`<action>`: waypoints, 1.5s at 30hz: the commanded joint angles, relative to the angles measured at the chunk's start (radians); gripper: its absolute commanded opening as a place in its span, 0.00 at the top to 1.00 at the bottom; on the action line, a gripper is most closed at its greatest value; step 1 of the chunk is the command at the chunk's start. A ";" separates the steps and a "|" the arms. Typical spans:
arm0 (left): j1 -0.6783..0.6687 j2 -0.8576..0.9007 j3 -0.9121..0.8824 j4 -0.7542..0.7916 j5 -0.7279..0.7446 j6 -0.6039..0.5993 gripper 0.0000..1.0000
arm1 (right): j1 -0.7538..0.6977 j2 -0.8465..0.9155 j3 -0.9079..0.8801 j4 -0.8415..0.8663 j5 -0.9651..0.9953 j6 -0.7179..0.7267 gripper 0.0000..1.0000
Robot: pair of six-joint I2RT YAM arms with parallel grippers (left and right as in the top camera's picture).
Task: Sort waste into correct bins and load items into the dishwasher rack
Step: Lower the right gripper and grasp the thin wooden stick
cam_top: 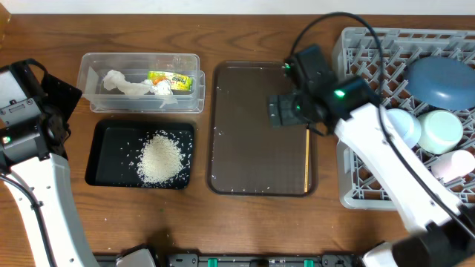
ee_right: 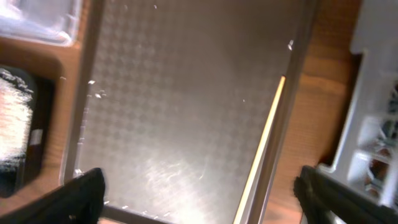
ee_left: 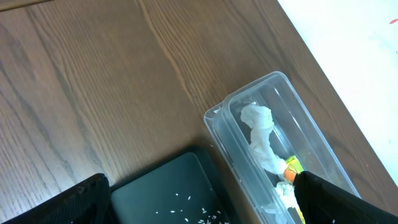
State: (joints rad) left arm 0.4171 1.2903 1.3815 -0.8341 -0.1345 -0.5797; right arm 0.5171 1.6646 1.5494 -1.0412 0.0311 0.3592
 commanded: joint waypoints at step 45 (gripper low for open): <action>0.004 0.004 0.010 -0.003 -0.009 -0.005 0.04 | -0.063 0.389 -0.009 -0.089 0.044 0.186 0.27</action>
State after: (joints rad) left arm 0.4171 1.2903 1.3815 -0.8341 -0.1345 -0.5797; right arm 0.4541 2.0487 1.5505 -1.1332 0.0616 0.5346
